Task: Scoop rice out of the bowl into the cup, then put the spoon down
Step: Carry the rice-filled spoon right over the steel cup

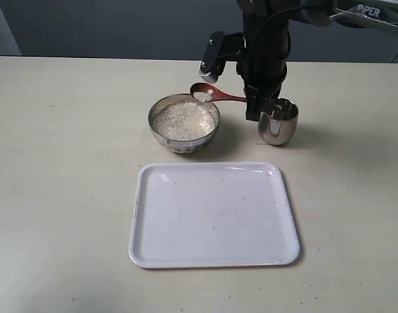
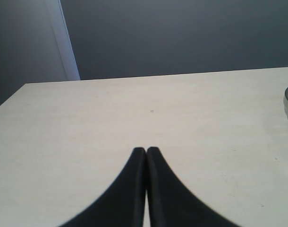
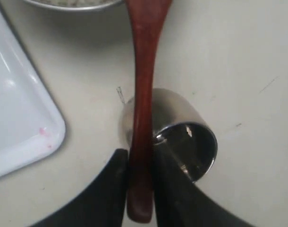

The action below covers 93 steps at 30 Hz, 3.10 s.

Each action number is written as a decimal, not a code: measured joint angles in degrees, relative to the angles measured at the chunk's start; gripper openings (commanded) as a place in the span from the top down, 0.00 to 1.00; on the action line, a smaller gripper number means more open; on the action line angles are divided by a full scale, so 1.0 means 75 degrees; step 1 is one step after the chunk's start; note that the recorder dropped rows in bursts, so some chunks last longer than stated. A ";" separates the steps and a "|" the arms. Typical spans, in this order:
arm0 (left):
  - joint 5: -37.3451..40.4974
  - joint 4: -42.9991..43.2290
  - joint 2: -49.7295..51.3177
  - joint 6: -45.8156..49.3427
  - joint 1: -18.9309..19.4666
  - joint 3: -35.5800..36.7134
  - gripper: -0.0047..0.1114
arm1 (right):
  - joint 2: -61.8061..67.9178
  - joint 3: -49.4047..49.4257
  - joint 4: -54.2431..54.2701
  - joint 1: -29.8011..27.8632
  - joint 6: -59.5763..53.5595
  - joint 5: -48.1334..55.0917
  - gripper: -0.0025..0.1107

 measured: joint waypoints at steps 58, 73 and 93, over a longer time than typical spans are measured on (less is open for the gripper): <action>0.0013 0.0000 0.0000 0.0000 0.0000 0.0000 0.96 | -0.0758 0.1493 0.0246 -0.0857 0.0188 0.0000 0.98; 0.0013 0.0000 0.0000 0.0000 0.0000 0.0000 0.96 | -0.1154 0.1583 0.0214 -0.1552 0.0320 -0.0003 0.98; 0.0013 0.0000 0.0000 0.0000 0.0000 0.0000 0.96 | -0.1184 0.2095 -0.0017 -0.2124 0.0517 0.0012 0.98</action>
